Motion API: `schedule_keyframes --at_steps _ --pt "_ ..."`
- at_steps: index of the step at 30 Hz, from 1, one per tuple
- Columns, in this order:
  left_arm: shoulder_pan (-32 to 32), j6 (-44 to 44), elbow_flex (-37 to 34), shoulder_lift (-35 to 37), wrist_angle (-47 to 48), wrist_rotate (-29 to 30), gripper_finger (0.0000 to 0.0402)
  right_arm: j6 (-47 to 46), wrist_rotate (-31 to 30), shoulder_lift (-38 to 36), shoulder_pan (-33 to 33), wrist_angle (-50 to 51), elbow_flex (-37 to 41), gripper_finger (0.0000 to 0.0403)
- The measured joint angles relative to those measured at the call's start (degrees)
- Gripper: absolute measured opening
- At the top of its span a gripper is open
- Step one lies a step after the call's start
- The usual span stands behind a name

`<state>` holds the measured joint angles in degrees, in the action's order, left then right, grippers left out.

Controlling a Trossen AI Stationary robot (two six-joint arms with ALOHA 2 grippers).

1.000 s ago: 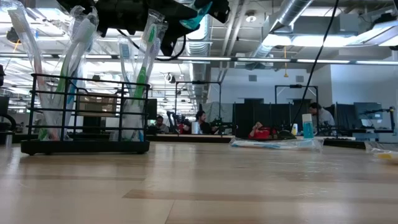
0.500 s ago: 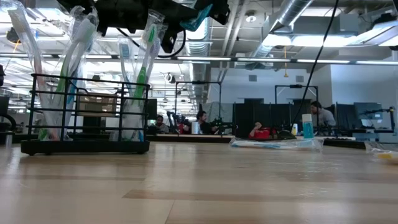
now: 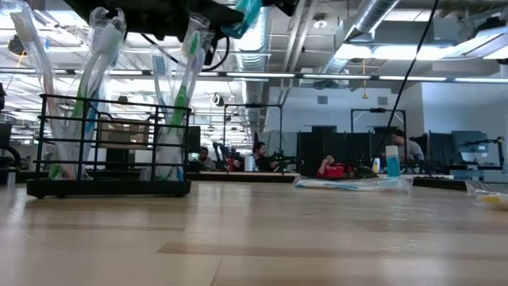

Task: Pick & Place toothbrushing station
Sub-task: Put the left mouthwash into the middle section of the mesh organizer

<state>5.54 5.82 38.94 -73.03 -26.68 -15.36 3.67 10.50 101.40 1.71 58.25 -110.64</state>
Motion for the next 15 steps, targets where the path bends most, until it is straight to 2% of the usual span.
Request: schedule_keyframes --at_steps 6,15 --pt "-0.6 -1.1 -4.4 9.3 -1.3 3.4 0.0044 0.4 0.0 -1.2 0.0 -2.1 0.0 0.0107" --pt "-3.7 -4.4 -11.0 22.4 -3.5 11.4 0.0044 3.3 0.0 -1.4 -0.6 -13.0 0.0 0.0107"
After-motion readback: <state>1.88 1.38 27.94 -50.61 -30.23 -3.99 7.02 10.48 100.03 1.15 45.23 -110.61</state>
